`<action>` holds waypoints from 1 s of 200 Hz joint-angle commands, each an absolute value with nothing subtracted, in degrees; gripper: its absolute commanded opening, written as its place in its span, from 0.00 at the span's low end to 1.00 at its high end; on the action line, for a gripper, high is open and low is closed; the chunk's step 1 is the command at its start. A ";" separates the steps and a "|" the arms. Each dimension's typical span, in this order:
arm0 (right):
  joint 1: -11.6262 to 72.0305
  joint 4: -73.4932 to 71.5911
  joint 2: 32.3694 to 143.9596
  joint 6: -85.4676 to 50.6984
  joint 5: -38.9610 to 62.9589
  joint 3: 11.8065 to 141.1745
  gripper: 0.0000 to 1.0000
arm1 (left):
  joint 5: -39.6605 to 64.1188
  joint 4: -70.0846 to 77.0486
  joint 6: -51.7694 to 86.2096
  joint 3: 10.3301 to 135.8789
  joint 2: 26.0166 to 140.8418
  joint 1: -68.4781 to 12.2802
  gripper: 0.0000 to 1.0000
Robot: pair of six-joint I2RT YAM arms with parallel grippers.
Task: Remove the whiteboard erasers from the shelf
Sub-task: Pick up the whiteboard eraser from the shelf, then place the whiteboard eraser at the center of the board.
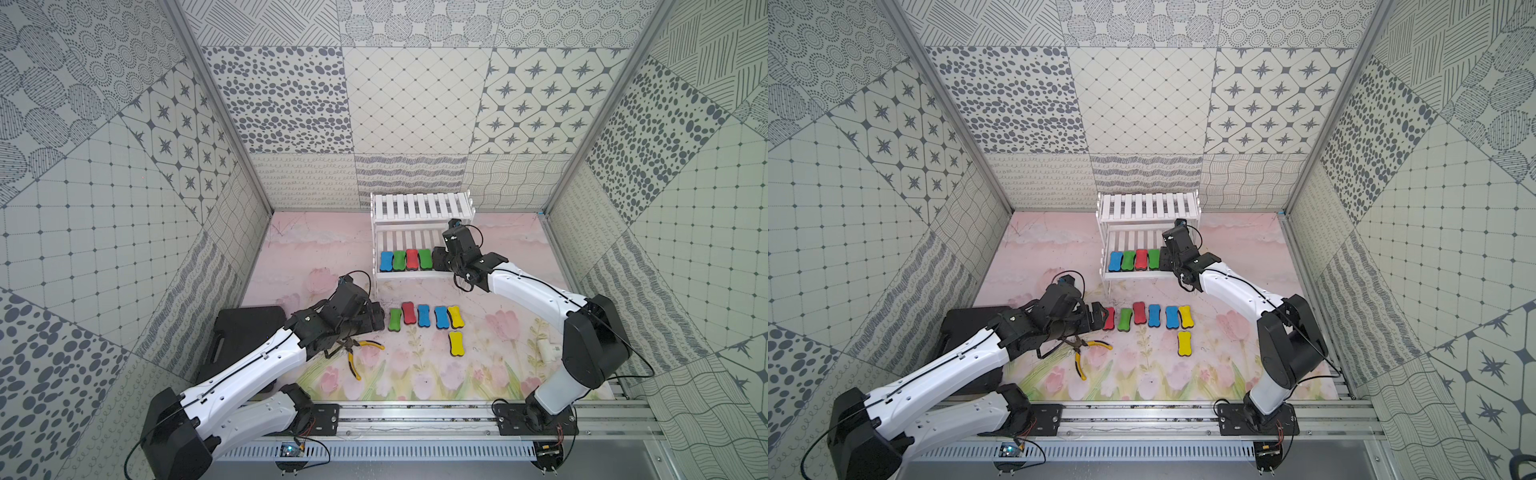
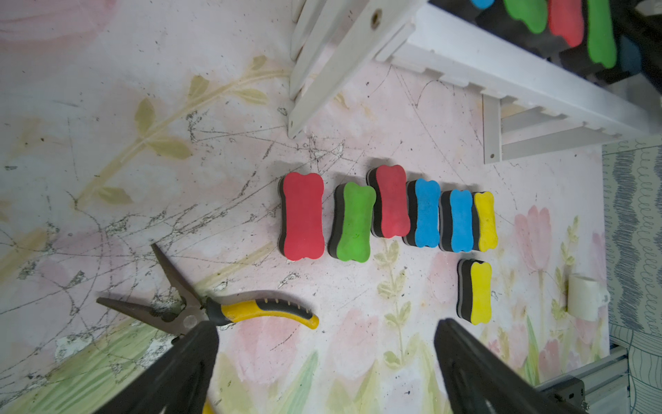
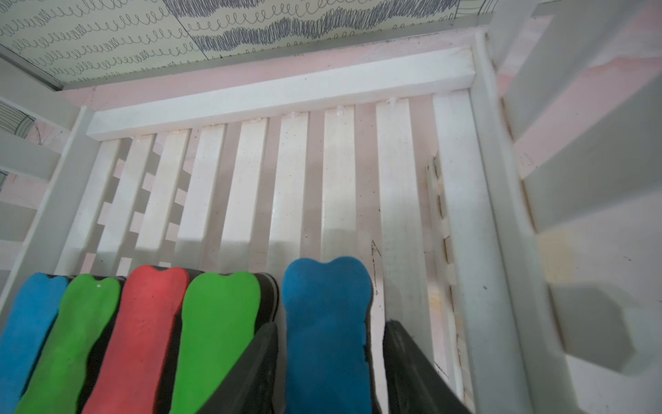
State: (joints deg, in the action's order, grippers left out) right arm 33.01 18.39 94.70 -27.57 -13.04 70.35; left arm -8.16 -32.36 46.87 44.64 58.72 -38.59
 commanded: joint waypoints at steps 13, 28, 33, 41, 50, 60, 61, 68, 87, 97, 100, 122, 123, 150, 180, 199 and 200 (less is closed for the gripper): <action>33.13 18.10 95.74 -27.55 -13.36 70.89 0.45 | -8.23 -32.56 46.94 44.48 58.96 -38.23 0.99; 33.13 18.06 95.40 -27.55 -13.44 70.75 0.39 | -8.22 -32.59 46.98 44.48 58.97 -38.15 0.99; 33.13 18.10 95.07 -27.51 -13.45 70.76 0.37 | -8.18 -32.65 47.08 44.49 58.93 -38.14 0.99; 33.13 18.06 94.33 -27.38 -13.36 70.75 0.34 | -8.11 -32.61 47.05 44.55 58.84 -38.12 0.99; 33.12 18.10 93.19 -27.33 -13.51 70.84 0.32 | -8.01 -32.59 47.17 44.48 58.75 -38.15 0.99; 33.21 18.25 91.49 -27.21 -13.54 70.93 0.31 | -7.98 -32.57 47.16 44.56 58.79 -38.09 0.99; 33.26 18.22 91.32 -27.18 -13.54 70.93 0.31 | -7.95 -32.59 47.13 44.65 58.80 -38.12 0.99; 33.38 18.71 89.96 -27.35 -13.70 70.76 0.30 | -7.96 -32.61 47.11 44.78 58.73 -38.14 0.99; 34.06 20.46 85.39 -28.37 -14.15 69.56 0.30 | -7.98 -32.70 47.10 45.00 58.43 -38.14 0.99; 34.53 21.67 82.95 -29.43 -13.85 68.49 0.29 | -8.03 -32.63 47.07 45.10 58.28 -38.04 0.99; 34.73 22.01 82.25 -29.84 -13.74 68.07 0.29 | -8.08 -32.69 47.16 45.13 58.23 -38.05 0.99; 36.71 24.22 76.51 -33.57 -12.86 63.32 0.29 | -8.18 -32.70 47.23 45.11 57.74 -38.06 0.99; 36.81 24.24 76.14 -33.84 -12.85 62.99 0.29 | -8.22 -32.70 47.26 45.05 57.70 -38.01 0.99; 41.76 24.58 69.43 -39.08 -13.73 54.25 0.30 | -8.31 -32.69 47.13 44.85 57.82 -37.96 0.99; 47.69 25.72 66.17 -45.65 -13.38 46.60 0.29 | -8.12 -32.61 47.06 44.93 58.07 -37.88 0.99; 51.49 26.87 65.57 -49.15 -13.62 43.48 0.29 | -8.39 -32.92 46.94 44.92 57.88 -37.92 0.99; 51.71 26.93 65.57 -49.40 -13.67 43.36 0.29 | -8.42 -32.94 46.93 44.91 57.81 -37.90 0.99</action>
State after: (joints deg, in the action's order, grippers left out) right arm 48.12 25.61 67.20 -42.15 -13.30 46.39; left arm -8.14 -32.36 46.89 44.62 58.04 -38.11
